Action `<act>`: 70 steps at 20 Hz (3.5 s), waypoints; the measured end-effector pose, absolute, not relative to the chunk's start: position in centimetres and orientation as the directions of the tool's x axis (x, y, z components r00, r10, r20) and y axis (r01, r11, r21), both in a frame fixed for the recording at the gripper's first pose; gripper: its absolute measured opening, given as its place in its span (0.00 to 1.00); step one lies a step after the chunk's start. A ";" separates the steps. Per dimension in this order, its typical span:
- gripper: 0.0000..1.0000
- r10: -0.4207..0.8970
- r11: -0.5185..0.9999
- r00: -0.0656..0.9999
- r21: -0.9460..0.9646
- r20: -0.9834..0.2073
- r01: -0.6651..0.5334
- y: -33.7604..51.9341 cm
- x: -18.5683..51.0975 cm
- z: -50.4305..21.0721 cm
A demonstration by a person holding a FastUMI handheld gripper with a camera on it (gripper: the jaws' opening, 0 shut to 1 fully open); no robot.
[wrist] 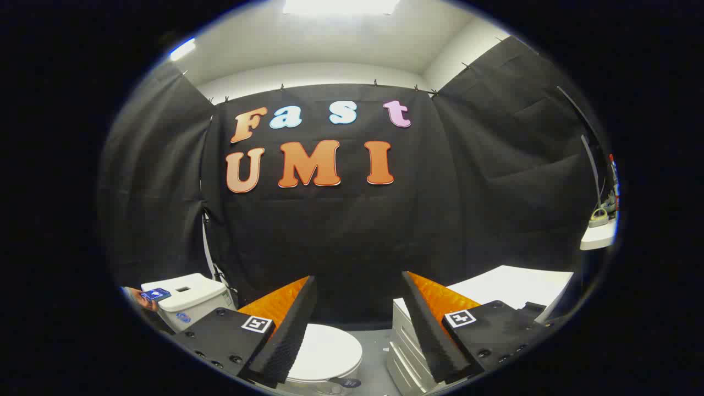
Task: Open the toilet lid.
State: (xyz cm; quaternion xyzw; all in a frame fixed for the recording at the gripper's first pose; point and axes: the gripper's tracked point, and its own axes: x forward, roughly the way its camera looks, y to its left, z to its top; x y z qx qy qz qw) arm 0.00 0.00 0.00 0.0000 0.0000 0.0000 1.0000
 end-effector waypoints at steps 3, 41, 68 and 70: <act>0.98 0.002 0.999 1.000 0.032 0.005 -0.003 0.0 0.6 1.1; 0.98 -0.048 0.996 0.992 0.066 -0.114 0.056 0.8 2.3 -16.2; 0.56 0.068 0.808 0.820 0.513 -0.568 0.289 -0.4 -1.9 -42.4; 0.51 0.099 0.784 0.826 0.554 -0.554 0.278 -0.3 -1.9 -42.4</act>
